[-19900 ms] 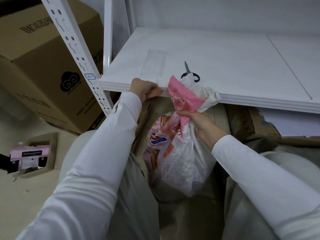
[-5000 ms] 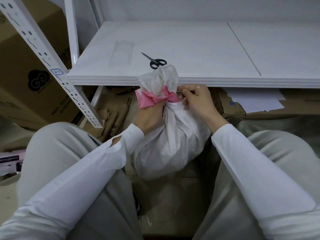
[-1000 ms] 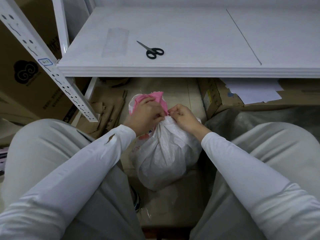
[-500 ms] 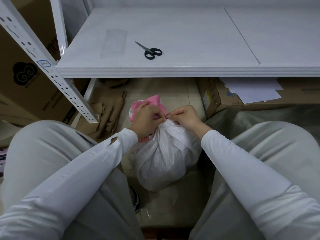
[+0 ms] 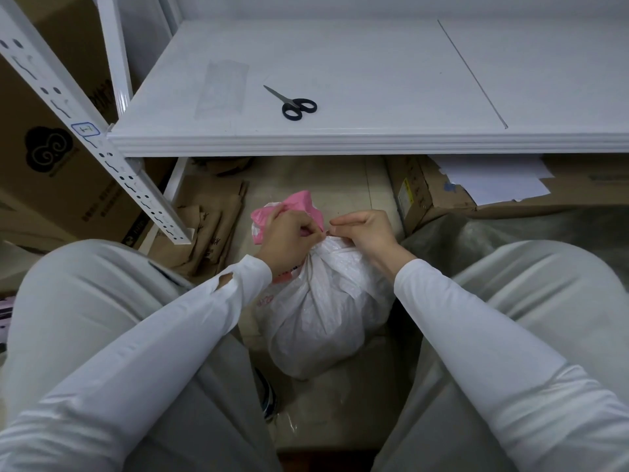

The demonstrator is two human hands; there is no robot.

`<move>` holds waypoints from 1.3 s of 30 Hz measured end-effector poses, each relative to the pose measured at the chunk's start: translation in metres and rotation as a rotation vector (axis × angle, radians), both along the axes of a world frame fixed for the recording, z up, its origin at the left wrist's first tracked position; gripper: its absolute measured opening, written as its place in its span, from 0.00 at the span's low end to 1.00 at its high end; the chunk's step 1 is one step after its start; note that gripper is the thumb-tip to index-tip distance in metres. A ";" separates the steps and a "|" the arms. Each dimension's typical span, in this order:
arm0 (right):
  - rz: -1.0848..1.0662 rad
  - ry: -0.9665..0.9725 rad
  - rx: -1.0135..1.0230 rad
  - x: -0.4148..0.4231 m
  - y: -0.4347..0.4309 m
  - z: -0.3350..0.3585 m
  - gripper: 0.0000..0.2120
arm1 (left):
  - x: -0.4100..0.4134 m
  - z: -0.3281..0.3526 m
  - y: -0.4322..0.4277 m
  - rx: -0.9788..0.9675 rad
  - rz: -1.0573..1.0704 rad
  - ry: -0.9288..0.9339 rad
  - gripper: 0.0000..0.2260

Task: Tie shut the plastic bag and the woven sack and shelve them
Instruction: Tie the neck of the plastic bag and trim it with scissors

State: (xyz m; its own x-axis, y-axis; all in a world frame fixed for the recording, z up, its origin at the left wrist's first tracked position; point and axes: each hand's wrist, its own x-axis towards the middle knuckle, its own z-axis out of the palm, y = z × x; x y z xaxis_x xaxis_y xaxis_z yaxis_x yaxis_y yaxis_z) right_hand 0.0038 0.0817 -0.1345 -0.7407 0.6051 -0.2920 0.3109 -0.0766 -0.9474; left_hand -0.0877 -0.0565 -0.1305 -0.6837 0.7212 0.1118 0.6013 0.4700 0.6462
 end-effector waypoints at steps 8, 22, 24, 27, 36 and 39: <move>0.019 0.043 -0.085 0.004 -0.002 0.008 0.09 | -0.001 0.002 0.001 -0.024 -0.002 -0.028 0.14; 0.020 0.080 -0.001 0.004 -0.005 0.001 0.08 | 0.003 0.006 0.002 -0.081 0.014 -0.053 0.11; 0.018 0.074 -0.016 0.004 -0.004 0.000 0.07 | 0.003 0.006 0.002 -0.078 0.014 -0.052 0.09; 0.036 0.076 -0.043 0.005 -0.004 0.001 0.07 | 0.003 0.006 0.001 -0.076 0.019 -0.055 0.08; 0.090 0.099 -0.035 0.009 -0.006 0.005 0.08 | 0.003 0.006 0.002 -0.082 0.021 -0.051 0.08; 0.097 0.110 -0.003 0.009 -0.006 0.004 0.08 | 0.002 0.004 0.001 -0.076 0.019 -0.052 0.06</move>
